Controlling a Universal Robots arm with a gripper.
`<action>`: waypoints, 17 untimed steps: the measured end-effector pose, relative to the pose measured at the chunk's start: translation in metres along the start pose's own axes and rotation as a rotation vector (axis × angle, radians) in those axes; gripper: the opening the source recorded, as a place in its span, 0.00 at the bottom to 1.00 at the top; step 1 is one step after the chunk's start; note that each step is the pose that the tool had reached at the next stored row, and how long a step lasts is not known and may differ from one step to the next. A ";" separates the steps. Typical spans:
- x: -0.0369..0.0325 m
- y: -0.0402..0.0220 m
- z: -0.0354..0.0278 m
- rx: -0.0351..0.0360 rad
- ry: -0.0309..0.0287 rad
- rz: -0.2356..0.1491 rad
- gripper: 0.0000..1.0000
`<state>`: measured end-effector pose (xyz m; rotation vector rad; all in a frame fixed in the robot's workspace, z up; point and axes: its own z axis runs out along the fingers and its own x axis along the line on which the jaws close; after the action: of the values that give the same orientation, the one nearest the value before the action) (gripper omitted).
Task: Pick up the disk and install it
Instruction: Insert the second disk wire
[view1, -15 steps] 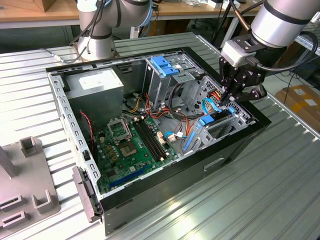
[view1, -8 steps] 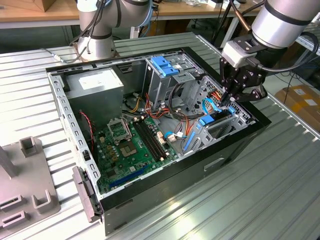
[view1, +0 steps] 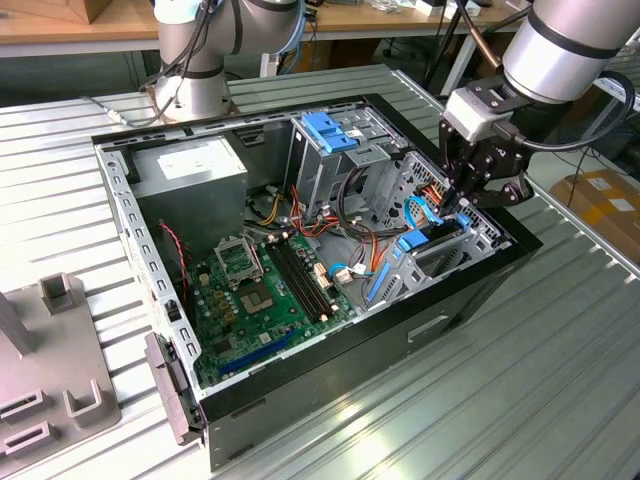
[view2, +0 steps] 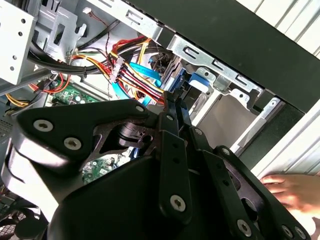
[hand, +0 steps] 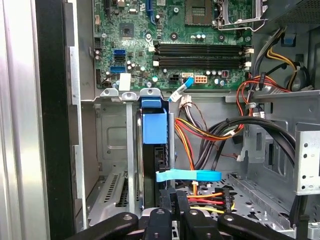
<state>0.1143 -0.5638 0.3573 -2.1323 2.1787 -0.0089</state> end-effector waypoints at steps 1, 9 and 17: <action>0.0000 0.0000 0.0000 0.0000 -0.0001 0.000 0.16; 0.0005 -0.0007 0.0009 -0.0041 -0.0047 -0.065 0.16; 0.0074 -0.0029 0.0017 -0.0040 -0.0047 -0.065 0.16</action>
<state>0.1172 -0.5711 0.3554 -2.2017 2.1081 -0.0041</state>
